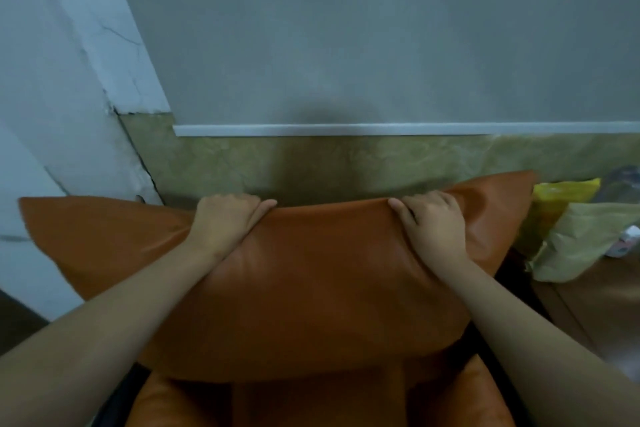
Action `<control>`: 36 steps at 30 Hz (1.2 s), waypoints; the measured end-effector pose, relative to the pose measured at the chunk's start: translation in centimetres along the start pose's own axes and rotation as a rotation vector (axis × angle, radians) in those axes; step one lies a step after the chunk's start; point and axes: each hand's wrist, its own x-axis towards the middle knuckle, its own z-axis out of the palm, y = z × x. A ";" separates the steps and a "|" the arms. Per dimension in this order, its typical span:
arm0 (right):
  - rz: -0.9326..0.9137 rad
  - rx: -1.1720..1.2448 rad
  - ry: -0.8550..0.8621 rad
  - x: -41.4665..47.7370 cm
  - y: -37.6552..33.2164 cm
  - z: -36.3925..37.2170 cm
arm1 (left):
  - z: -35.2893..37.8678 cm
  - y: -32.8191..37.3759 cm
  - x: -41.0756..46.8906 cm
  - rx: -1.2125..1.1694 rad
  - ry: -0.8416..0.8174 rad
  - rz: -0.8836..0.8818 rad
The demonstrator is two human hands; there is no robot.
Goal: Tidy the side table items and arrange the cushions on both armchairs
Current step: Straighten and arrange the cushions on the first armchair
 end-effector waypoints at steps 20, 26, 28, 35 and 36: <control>-0.008 -0.170 -0.194 -13.8 7.1 26.3 | 31.2 7.8 -11.7 -0.078 -0.195 -0.146; -0.002 -0.176 -0.194 -11.7 7.7 27.8 | 32.1 6.9 -9.1 -0.129 -0.210 -0.133; -0.003 -0.177 -0.193 -11.9 7.7 27.9 | 32.3 7.2 -9.5 -0.126 -0.212 -0.129; -0.012 -0.166 -0.169 -12.2 7.4 28.4 | 32.6 7.4 -9.8 -0.101 -0.210 -0.124; -0.013 -0.160 -0.176 -12.3 7.3 28.3 | 32.4 7.5 -9.9 -0.097 -0.221 -0.125</control>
